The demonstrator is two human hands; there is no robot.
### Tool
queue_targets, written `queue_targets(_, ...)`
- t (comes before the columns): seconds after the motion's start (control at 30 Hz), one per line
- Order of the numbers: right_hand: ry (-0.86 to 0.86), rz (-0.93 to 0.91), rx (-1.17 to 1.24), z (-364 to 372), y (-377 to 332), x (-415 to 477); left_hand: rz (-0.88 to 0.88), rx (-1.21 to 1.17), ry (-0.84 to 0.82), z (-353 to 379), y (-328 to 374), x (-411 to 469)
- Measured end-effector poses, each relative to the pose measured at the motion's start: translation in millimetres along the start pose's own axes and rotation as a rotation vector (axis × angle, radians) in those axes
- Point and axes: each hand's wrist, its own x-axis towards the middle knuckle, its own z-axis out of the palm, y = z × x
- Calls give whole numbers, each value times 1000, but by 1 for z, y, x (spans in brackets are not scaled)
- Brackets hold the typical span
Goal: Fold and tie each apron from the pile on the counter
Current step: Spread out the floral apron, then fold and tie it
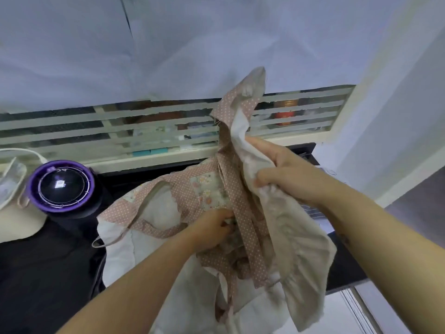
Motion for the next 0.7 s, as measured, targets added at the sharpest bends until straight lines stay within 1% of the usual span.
queue_targets(0.07, -104, 1, -89, 28, 6, 10, -152, -361, 99, -8, -21, -28)
queue_targets(0.17, -205, 27, -130, 76, 12, 25, -366, -879, 327, -30, -51, -65)
queue_targets(0.2, -244, 19, -135, 95, 14, 31, -403, -999, 391, -38, -62, -76)
queue_targets(0.23, -288, -2, -142, 110, 17, 35, -424, -1064, 432, -44, -69, -83)
queue_targets(0.27, -341, -19, -147, 130, 19, 39, -445, -1044, 455, -50, -75, -94)
queue_targets(0.3, -378, -25, -154, 146, 23, 42, -478, -948, 469, -55, -78, -103)
queue_targets(0.4, -404, -12, -185, 185, 35, 49, -598, -523, 524, -63, -101, -116)
queue_targets(0.43, -405, -8, -178, 194, 39, 51, -622, -400, 554, -68, -105, -119)
queue_targets(0.47, -397, -2, -165, 198, 42, 49, -608, -329, 594, -73, -108, -119)
queue_targets(0.5, -382, 5, -151, 201, 45, 50, -533, -327, 648, -80, -111, -122)
queue_targets(0.53, -360, 4, -143, 202, 46, 51, -436, -391, 722, -86, -112, -124)
queue_targets(0.57, -340, -10, -145, 204, 46, 50, -371, -444, 793, -91, -113, -125)
queue_targets(0.6, -332, -34, -154, 206, 46, 49, -342, -496, 857, -96, -115, -126)
queue_targets(0.67, -346, -82, -216, 215, 48, 46, -380, -556, 952, -105, -118, -126)
queue_targets(0.7, -369, -94, -268, 220, 52, 46, -436, -636, 979, -109, -118, -127)
